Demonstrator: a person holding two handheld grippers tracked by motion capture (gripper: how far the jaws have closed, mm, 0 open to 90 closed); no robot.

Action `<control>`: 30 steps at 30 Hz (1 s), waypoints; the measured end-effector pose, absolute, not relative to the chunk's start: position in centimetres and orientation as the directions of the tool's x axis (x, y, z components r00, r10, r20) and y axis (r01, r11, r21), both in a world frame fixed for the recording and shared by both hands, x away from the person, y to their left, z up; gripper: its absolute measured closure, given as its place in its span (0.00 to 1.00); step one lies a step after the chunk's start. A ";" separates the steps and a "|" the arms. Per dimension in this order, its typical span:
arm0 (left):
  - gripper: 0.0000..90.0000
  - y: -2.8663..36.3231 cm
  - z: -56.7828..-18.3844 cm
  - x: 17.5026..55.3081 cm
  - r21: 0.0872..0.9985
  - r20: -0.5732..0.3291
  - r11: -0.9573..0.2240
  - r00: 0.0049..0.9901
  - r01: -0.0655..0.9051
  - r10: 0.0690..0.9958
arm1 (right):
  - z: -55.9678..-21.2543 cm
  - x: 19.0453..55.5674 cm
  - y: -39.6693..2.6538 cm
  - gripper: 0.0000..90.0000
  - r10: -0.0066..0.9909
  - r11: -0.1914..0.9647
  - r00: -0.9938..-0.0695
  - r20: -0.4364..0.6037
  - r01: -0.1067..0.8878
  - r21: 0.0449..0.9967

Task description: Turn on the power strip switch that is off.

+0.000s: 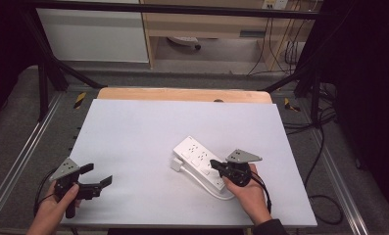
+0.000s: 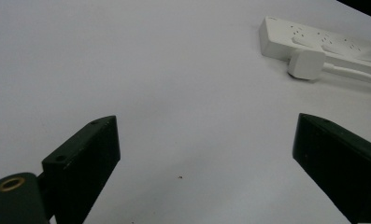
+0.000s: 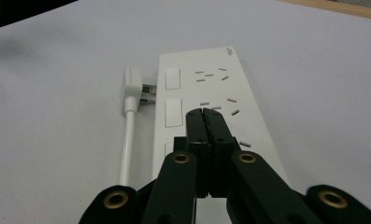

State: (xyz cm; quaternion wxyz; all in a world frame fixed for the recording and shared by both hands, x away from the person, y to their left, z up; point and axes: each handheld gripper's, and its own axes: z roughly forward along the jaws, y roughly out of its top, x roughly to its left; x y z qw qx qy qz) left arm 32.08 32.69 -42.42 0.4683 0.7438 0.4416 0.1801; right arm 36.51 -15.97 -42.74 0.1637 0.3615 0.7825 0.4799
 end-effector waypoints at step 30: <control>0.09 32.6 -42.5 32.1 0.852 -0.141 -0.183 0.550 0.491 0.823 | -43.9 36.3 -14.7 1.00 0.685 0.356 -0.723 0.086 0.436 0.826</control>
